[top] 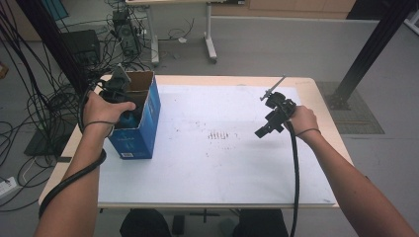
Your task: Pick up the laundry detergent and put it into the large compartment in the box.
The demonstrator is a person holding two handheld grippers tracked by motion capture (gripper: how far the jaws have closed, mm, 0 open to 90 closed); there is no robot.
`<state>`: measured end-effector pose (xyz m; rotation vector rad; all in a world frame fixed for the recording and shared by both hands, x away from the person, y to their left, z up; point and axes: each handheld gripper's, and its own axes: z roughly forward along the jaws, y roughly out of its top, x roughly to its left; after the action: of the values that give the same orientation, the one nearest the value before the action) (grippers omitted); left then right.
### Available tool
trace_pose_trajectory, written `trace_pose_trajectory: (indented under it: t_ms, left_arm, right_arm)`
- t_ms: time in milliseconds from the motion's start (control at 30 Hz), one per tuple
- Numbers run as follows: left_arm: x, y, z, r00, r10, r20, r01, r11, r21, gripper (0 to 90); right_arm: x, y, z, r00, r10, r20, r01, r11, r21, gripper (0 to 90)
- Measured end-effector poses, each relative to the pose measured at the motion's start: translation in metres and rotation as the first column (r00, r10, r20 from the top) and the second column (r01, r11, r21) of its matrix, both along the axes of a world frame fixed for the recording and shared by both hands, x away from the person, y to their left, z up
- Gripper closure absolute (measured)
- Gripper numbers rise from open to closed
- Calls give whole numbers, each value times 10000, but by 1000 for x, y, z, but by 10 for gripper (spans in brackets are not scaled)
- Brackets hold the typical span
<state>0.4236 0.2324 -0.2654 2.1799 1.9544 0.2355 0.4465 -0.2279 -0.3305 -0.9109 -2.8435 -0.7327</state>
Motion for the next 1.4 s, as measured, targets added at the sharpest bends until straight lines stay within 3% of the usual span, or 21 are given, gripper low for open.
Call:
trace_pose_trajectory:
  t_ms: [1400]
  left_arm:
    - [0, -2, 0, 10000, 22, 2, -22, 10000, 46, 378]
  right_arm:
    - [0, -2, 1, 10000, -42, 64, 42, 10000, 15, 31]
